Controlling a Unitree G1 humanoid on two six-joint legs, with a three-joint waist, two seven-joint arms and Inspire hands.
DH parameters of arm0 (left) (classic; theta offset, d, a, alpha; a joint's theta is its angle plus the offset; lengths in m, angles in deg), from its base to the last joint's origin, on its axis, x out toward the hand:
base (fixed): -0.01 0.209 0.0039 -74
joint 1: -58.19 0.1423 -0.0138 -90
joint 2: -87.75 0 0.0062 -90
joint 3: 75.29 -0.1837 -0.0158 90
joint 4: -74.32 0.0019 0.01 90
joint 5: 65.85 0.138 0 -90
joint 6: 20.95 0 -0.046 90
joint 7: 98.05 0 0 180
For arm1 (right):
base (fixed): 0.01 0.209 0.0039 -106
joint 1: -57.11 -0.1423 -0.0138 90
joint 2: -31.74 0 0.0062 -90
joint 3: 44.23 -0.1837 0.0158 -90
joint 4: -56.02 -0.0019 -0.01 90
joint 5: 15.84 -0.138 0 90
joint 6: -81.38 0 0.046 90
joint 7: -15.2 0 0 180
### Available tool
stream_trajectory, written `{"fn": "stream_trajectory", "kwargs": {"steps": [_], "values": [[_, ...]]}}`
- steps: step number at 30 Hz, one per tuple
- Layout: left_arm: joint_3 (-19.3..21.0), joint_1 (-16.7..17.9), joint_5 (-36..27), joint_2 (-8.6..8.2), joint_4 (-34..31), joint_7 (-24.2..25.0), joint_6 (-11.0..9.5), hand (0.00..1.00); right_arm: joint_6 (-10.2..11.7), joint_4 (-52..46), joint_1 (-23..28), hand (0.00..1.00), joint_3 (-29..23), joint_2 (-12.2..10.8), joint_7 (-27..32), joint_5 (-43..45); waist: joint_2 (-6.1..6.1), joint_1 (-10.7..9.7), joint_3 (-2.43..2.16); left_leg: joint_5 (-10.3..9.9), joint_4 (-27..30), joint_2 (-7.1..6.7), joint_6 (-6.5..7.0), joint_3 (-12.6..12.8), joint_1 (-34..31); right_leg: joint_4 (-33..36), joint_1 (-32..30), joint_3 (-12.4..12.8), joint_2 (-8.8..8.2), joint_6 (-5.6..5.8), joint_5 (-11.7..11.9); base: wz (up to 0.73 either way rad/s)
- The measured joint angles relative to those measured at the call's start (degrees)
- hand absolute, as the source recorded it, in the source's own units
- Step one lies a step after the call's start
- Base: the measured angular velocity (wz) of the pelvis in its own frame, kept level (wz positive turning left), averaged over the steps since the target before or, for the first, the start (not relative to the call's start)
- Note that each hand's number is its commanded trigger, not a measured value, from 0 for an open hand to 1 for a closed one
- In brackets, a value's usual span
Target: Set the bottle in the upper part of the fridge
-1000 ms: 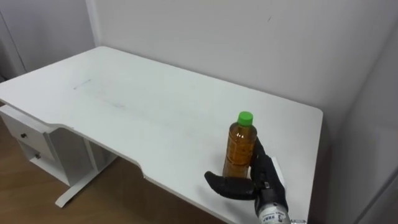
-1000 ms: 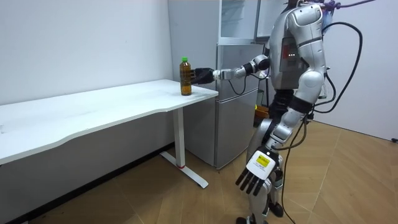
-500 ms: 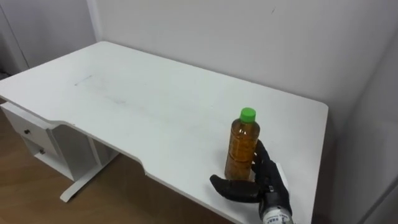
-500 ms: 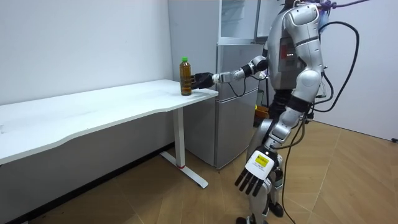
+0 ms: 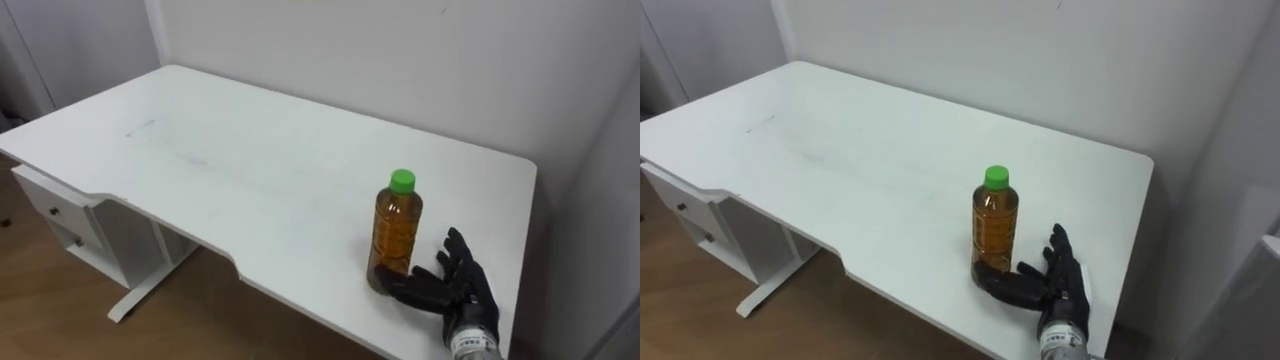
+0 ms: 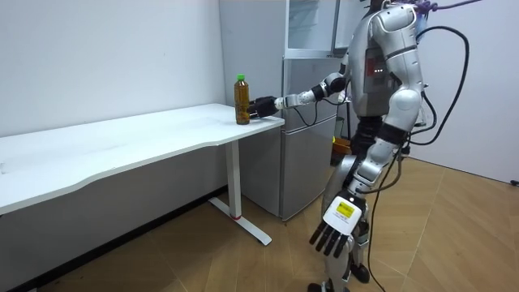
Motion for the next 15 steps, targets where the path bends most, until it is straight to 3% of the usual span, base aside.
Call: {"fn": "stream_trajectory", "kwargs": {"steps": [4, 11, 15], "values": [[0.0, 0.4, 0.6, -0.13, 0.0, 0.1, 0.1, 0.0, 0.0, 0.2, 0.0, 0.0, -0.1, 0.0, -0.1, 0.3, -0.19, 0.1, -0.13, 0.0, 0.4, -0.01, 0.0, -0.1, -0.4, 0.0, 0.0, -0.3, -0.02, 0.0, 0.0, 0.03], [0.2, 0.3, 0.5, 0.01, 0.1, 0.1, 0.5, 0.0, -1.0, 0.5, 0.0, 0.0, 0.6, 0.2, 1.8, 4.6, -1.39, 1.3, -0.74, 0.0, 1.0, -0.13, 0.0, -0.8, -0.9, 0.0, -0.2, -0.7, -0.12, -0.03, 0.0, 0.04], [0.2, 0.2, 0.5, 0.28, 0.3, 1.2, 0.9, 0.0, -1.7, 0.1, 0.0, 0.0, 2.1, 0.2, 2.5, 7.3, -2.02, 1.4, -0.7, 0.0, 1.3, -0.33, 0.01, -1.4, -1.1, 0.1, 0.1, -1.3, -0.15, -0.01, 0.0, 0.08]]}}
